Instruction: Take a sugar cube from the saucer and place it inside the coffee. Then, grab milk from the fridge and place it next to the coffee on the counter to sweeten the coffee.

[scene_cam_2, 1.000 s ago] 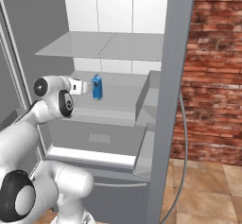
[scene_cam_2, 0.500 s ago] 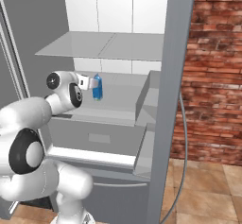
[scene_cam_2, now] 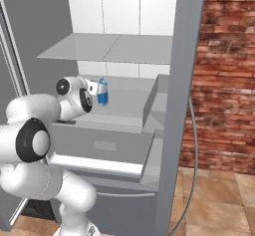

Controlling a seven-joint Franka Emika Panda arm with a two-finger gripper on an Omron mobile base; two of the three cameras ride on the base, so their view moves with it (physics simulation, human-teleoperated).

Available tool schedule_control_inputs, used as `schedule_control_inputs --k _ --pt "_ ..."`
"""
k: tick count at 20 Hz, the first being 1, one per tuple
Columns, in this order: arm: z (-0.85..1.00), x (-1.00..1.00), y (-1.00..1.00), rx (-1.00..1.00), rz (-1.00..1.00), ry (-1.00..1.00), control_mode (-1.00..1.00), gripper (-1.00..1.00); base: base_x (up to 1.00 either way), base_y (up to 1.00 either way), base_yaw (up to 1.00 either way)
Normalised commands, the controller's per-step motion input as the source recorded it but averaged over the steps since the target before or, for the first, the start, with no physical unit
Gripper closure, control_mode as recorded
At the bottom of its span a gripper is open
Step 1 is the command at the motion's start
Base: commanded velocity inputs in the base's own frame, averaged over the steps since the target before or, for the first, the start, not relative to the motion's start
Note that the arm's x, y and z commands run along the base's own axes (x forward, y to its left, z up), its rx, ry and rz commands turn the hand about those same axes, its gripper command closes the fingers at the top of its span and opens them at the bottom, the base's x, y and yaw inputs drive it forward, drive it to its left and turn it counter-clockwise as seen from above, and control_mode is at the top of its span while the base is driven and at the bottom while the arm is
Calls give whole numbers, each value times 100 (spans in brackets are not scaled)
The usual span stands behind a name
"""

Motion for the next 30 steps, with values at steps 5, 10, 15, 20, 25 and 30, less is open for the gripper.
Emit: schedule_control_inputs --k 5,10,15,20,25,30 --pt "-17 28 1 0 0 0 -100 -100 0 0 0" --pt "-20 23 15 0 0 0 -100 -100 0 0 0" --pt "-18 23 17 0 0 0 -100 -100 0 0 0" --pt "-4 23 0 0 0 0 -100 -100 0 0 0" --pt "0 24 0 0 0 0 -100 -100 0 0 0" --pt "-11 24 0 0 0 0 -100 -100 0 0 0"
